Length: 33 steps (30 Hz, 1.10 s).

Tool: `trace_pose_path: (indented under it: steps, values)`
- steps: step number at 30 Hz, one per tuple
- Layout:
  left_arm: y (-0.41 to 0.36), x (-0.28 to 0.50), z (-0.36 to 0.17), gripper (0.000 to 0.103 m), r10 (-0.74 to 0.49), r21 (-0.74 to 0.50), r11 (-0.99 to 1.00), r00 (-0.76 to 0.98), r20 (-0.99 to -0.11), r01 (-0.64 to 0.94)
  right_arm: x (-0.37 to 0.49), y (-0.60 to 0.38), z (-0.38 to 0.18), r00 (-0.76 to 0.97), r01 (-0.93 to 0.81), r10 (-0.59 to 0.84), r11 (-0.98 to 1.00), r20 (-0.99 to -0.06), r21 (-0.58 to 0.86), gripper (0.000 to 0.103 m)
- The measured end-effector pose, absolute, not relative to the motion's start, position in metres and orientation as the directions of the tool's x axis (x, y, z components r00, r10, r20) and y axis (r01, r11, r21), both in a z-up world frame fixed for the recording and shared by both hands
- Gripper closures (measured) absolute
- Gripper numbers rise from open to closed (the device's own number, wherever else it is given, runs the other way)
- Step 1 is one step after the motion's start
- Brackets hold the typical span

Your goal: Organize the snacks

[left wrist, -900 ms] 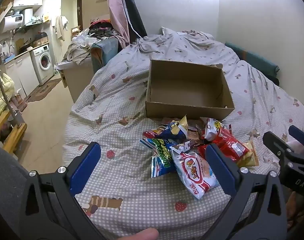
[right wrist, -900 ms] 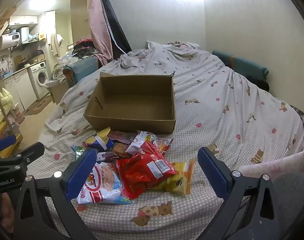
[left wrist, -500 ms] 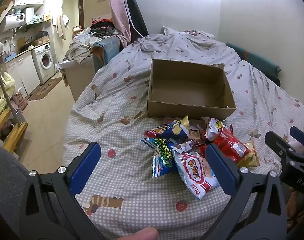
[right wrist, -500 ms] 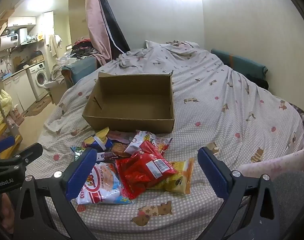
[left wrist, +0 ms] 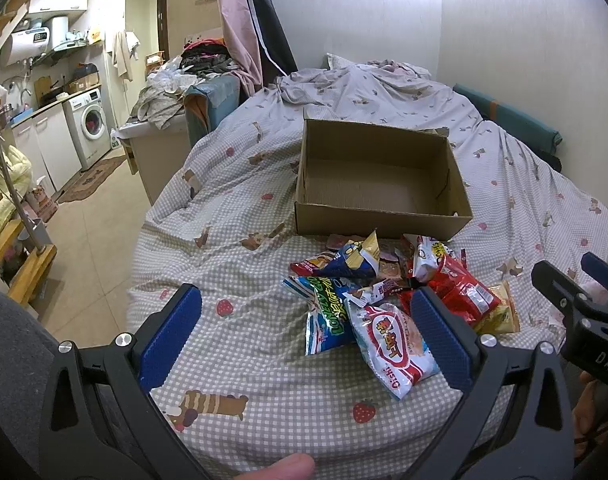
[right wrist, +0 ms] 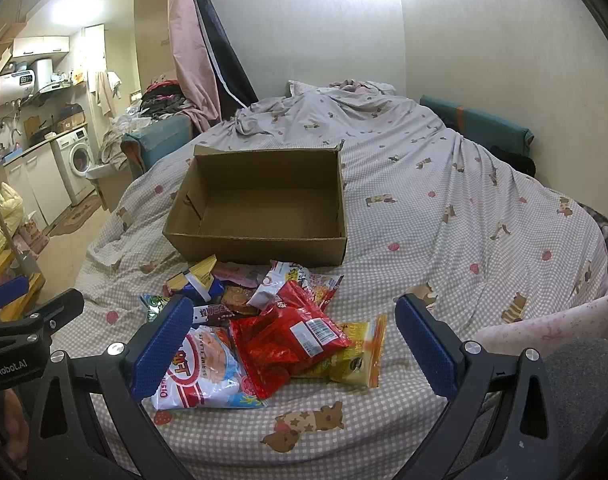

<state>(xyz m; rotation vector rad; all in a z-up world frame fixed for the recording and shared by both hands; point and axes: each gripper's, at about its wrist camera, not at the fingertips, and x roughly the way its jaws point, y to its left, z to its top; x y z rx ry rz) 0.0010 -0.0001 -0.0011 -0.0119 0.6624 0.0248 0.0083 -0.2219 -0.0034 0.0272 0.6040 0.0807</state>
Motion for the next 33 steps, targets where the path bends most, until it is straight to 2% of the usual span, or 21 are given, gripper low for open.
trace_pose_path:
  steps: [33]
  values:
    - [0.0002, -0.0009, 0.002, 0.0, 0.018, -0.005, 1.0, 0.79, -0.613, -0.027, 0.008, -0.2233, -0.0024, 0.822, -0.066, 0.084, 0.996, -0.563, 0.053, 0.0]
